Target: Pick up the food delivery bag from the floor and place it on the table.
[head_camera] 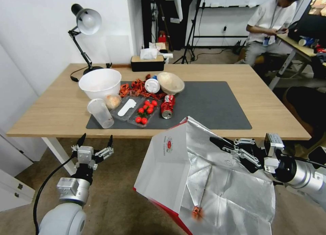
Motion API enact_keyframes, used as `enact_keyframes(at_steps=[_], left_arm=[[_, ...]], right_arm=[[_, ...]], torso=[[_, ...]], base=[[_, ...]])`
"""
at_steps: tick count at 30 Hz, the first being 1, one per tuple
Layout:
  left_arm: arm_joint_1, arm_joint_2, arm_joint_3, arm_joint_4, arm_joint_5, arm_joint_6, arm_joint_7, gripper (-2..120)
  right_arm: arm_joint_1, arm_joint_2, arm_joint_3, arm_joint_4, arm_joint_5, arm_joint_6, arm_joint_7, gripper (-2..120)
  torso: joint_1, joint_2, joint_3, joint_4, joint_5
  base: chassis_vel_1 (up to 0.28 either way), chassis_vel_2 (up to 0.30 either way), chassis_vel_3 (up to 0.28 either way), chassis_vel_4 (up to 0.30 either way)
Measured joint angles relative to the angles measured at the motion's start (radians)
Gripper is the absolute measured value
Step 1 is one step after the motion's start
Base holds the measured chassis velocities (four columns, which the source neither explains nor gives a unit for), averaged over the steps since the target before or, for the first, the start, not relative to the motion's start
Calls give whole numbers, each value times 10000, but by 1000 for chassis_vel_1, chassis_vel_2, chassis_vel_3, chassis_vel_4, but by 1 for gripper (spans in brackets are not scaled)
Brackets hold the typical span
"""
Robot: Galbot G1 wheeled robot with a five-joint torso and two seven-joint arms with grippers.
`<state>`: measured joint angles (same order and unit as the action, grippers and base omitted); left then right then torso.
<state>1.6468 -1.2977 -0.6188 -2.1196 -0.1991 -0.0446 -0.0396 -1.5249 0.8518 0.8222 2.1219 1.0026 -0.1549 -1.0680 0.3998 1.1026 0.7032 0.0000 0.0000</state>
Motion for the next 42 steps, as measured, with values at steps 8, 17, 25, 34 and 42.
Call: enact_keyframes(at_steps=[8,17,25,34,42], left_arm=[[9,18,10,50,-229,-266,284,100],[-87,30,33,119,-237,-304,304,100],[-85,15,21,141,-236,-306,303,100],[-55,-1,45,144,-233,-317,292,100],[-140,48,249,218,-194,-333,302,100]], right_arm=[[16,-5,0,1,0,5,0,0],[11,-26,0,22,33,-6,11,0],[92,-34,-101,19,256,-59,104,0],[83,-69,-178,656,1763,54,2253,0],[141,19,-440,1719,2385,815,5963,0]], torso=[[105,250,146,1,0],[102,240,143,0,0],[84,202,121,1,0],[70,169,102,0,0],[62,153,94,1,-1]], base=[[0,0,0,0],[0,0,0,0],[0,0,0,0],[0,0,0,0],[0,0,0,0]])
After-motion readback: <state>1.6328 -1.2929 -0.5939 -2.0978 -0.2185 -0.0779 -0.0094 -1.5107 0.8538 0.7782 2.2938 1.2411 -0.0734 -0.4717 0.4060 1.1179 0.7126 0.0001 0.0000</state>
